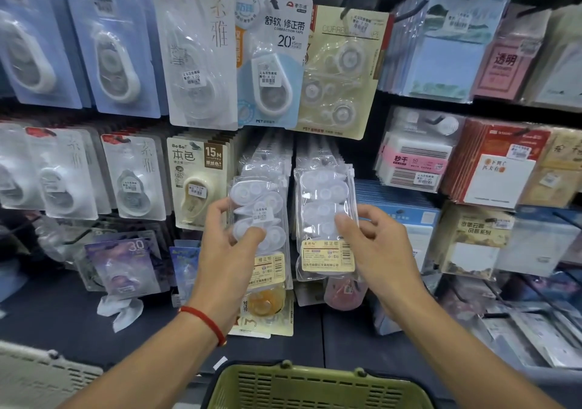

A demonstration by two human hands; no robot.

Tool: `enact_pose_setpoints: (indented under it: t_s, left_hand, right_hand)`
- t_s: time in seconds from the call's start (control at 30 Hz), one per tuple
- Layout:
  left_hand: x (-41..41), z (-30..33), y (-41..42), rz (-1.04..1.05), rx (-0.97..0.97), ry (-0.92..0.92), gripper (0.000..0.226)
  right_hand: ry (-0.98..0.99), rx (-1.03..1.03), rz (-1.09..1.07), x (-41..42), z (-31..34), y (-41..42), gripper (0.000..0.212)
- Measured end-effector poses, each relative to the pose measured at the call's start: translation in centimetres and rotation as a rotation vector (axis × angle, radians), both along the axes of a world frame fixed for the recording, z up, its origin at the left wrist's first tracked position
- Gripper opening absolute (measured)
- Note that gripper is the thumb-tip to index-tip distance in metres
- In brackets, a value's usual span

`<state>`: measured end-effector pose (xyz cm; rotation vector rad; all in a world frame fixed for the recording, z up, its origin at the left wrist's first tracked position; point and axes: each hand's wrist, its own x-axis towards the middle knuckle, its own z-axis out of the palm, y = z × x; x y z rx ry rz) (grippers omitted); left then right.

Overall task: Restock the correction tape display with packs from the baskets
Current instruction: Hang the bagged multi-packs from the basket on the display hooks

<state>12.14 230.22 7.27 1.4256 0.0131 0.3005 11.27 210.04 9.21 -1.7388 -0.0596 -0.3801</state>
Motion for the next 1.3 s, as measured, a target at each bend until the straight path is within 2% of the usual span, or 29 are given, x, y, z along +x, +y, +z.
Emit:
enact_pose_setpoints:
  t_s: [0.3,0.37,0.43,0.5,0.6,0.67,0.77,0.83,1.03,1.3]
  left_hand:
    - [-0.3,0.1,-0.2,0.052,0.009,-0.037,0.048]
    - [-0.3,0.2,-0.3,0.043,0.022,-0.051,0.051]
    - [-0.2,0.2,-0.4,0.028,0.042,-0.063,0.055]
    - [-0.2,0.0,-0.6,-0.016,0.057,-0.069,0.054]
    - [-0.1,-0.5,-1.2,-0.127,0.059,-0.067,0.054]
    - [-0.2,-0.5,-1.6,-0.169,0.063,-0.061,0.055]
    - [-0.3,-0.3,-1.7,-0.217,0.077,-0.036,0.060]
    - [-0.5,-0.1,-1.7,-0.254,0.116,-0.028,0.064]
    - [-1.3,0.4,-2.1,-0.310,0.154,-0.067,0.062]
    - [-1.4,0.6,-2.0,-0.311,0.096,-0.066,0.060]
  right_hand:
    - [-0.012,-0.033,-0.061,0.0,0.1,0.2,0.016]
    - [0.019,-0.144,-0.102,0.3,0.0,-0.2,0.029]
    - [0.008,-0.358,-0.184,0.4,-0.2,-0.6,0.044]
    - [-0.064,-0.452,-0.173,0.4,-0.4,-0.6,0.037]
    - [-0.018,-0.380,0.062,0.1,-1.1,0.4,0.016]
    - [0.027,-0.279,0.130,0.1,-1.7,1.0,0.010]
    - [0.004,-0.091,0.050,0.3,-1.8,1.0,0.007]
    - [-0.017,-0.035,-0.012,0.4,-1.6,0.7,0.007]
    - [-0.032,-0.010,-0.037,0.3,-0.7,-0.1,0.012]
    - [-0.068,-0.006,-0.029,-0.2,-0.1,-0.1,0.015]
